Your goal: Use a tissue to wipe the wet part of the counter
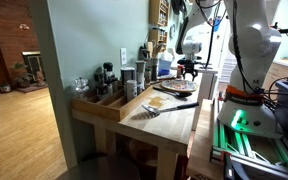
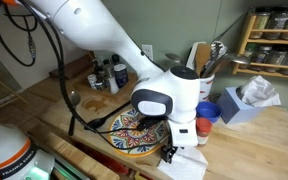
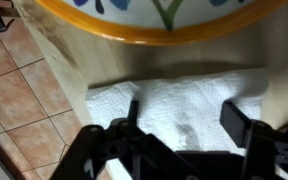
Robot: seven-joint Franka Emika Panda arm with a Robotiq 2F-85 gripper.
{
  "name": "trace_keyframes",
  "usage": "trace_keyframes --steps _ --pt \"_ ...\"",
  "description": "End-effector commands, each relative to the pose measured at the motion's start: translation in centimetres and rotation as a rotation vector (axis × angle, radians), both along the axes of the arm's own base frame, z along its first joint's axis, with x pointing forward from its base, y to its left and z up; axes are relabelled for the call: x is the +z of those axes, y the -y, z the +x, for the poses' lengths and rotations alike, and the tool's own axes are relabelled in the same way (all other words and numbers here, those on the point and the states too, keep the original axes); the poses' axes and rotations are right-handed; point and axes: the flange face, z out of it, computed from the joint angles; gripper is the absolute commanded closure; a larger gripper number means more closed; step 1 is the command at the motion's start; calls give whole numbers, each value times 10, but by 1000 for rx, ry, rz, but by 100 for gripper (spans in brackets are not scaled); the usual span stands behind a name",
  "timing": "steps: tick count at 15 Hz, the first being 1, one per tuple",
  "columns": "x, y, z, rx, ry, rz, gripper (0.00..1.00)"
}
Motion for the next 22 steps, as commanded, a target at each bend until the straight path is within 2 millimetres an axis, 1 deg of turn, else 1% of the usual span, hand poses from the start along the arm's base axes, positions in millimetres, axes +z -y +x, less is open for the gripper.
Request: trace_keyframes --steps 1,2,6,7,8,11,12,13,15,18,22 --pt "-7 9 4 -41 21 22 47" --pt "-6 9 6 -43 27 30 56" --pt "1 10 13 -41 39 51 84" --pt "4 10 13 -38 32 50 93" --pt "11 11 12 -38 27 51 99" --pt "55 8 11 -15 55 57 100" --pt "77 4 8 6 68 54 99" --pt "94 -3 5 39 59 65 99" --pt "122 -29 1 172 27 130 99" --pt "151 -84 2 326 7 200 99" --pt "186 -163 5 543 14 228 99"
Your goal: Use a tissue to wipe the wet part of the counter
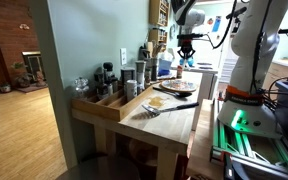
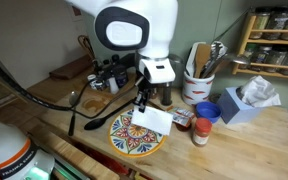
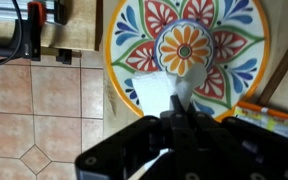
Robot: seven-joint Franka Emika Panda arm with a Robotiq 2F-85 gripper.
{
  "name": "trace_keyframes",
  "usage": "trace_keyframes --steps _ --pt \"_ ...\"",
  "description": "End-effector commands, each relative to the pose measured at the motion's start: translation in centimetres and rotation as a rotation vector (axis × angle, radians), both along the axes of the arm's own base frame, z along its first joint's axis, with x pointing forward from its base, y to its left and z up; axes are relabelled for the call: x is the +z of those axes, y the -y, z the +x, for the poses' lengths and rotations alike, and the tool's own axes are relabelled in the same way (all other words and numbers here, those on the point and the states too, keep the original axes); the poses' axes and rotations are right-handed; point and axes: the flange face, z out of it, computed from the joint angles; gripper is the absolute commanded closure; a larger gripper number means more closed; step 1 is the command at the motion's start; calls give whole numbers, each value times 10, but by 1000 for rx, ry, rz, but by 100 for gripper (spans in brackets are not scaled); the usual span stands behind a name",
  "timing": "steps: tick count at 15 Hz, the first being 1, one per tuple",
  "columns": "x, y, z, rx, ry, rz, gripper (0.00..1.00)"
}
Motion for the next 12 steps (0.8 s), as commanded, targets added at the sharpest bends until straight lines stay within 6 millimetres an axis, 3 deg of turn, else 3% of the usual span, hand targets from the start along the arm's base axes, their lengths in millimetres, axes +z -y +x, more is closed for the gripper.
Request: trace_keyframes --steps 1,5,6,8,11,12 --pt "29 -77 -14 200 26 19 99" --pt "52 -163 -24 408 45 71 99" --pt "45 -127 -2 322 20 56 97" --pt "54 -156 -9 378 28 56 97" --pt "57 -163 -17 394 44 55 99" --pt "52 -173 -17 420 35 45 99"
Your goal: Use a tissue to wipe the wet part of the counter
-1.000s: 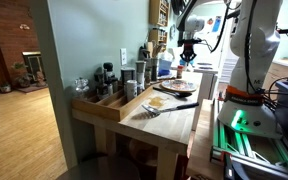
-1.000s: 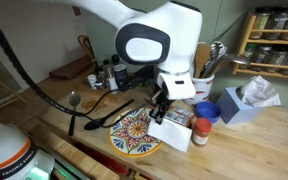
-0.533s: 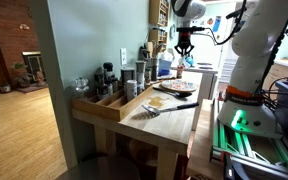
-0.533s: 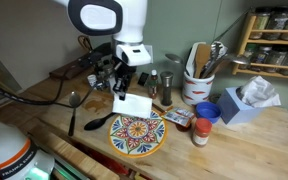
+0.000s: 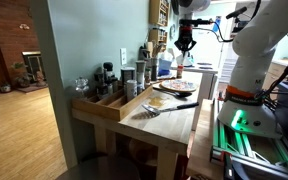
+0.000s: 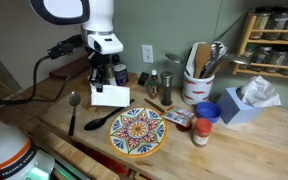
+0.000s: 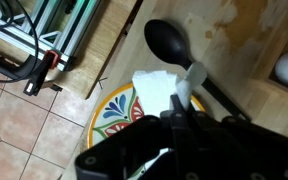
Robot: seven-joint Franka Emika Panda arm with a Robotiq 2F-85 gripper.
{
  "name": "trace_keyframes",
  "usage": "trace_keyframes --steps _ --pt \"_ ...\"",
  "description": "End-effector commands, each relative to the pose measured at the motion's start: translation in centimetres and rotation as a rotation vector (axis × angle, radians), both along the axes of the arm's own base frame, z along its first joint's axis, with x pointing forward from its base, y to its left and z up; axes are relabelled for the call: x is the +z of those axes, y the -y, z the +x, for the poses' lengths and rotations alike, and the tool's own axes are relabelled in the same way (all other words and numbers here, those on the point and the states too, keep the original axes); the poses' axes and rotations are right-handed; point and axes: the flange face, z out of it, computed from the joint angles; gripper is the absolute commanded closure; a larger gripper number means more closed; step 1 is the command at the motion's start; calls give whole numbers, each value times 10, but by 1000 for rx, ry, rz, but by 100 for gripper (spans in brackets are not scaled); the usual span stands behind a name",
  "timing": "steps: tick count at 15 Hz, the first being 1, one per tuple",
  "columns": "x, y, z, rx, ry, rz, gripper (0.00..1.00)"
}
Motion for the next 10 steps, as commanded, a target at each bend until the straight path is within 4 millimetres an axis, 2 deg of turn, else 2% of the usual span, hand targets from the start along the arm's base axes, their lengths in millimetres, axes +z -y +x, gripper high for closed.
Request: trace_keyframes --steps 1,6,7,8,9,10 --pt "-13 -28 -5 64 -23 -10 99" --pt "-73 -96 -45 276 -114 64 99" --pt "-77 -105 -50 316 -110 89 99" --pt "-58 -102 -24 356 -90 86 99" --pt "-56 -112 -26 400 -61 93 99" --pt "-45 -123 -21 439 -23 82 99"
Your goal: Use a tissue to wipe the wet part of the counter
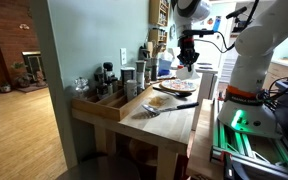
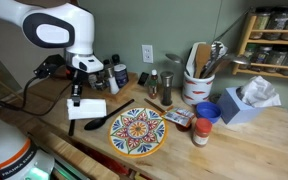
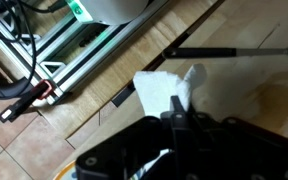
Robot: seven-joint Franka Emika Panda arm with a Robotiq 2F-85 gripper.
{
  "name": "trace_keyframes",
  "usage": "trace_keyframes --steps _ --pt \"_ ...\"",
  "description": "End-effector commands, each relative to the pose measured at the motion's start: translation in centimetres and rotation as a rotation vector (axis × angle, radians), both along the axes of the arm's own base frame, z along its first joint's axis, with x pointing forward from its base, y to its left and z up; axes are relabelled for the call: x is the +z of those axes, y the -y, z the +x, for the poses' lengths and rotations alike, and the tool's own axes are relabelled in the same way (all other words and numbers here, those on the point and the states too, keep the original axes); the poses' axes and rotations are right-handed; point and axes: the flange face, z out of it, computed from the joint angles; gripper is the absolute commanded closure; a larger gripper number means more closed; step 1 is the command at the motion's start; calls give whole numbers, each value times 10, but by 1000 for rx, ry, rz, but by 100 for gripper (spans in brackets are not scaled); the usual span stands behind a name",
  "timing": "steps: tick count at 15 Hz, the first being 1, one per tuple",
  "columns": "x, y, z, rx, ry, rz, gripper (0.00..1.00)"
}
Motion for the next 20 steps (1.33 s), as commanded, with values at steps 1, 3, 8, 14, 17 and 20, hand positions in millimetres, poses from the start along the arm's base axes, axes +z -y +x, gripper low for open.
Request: trace_keyframes --steps 1,3,8,14,17,20 --pt "30 -35 10 130 111 41 99" --pt "41 -64 24 199 147 53 99" --pt "25 -125 51 283 198 45 99" --pt "8 -131 58 325 183 23 97" --pt "4 -131 60 325 175 25 99" --pt "-22 -127 70 314 162 31 99"
